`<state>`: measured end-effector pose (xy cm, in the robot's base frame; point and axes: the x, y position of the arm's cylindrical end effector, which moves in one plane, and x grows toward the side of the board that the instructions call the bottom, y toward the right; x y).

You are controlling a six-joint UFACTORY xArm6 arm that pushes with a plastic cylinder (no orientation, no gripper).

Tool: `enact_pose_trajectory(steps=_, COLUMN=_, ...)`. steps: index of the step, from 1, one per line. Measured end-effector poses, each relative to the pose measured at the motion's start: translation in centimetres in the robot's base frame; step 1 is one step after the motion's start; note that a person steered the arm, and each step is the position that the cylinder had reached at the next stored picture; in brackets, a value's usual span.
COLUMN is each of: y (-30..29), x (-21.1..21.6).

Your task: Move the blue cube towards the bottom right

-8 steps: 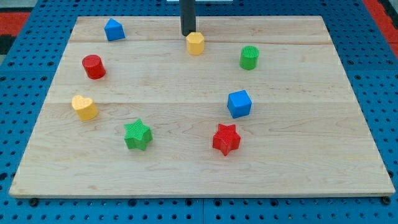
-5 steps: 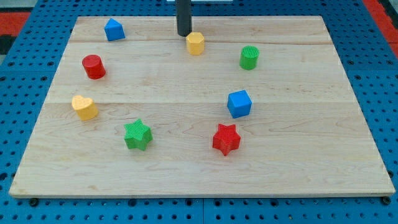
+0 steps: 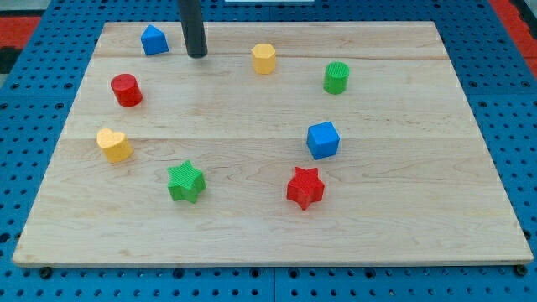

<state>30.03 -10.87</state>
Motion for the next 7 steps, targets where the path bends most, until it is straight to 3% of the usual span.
enact_pose_trajectory(steps=1, y=4.2, x=7.0)
enact_pose_trajectory(steps=2, y=6.0, x=10.4)
enact_pose_trajectory(steps=4, y=13.7, x=13.9)
enact_pose_trajectory(steps=7, y=20.3, x=16.5)
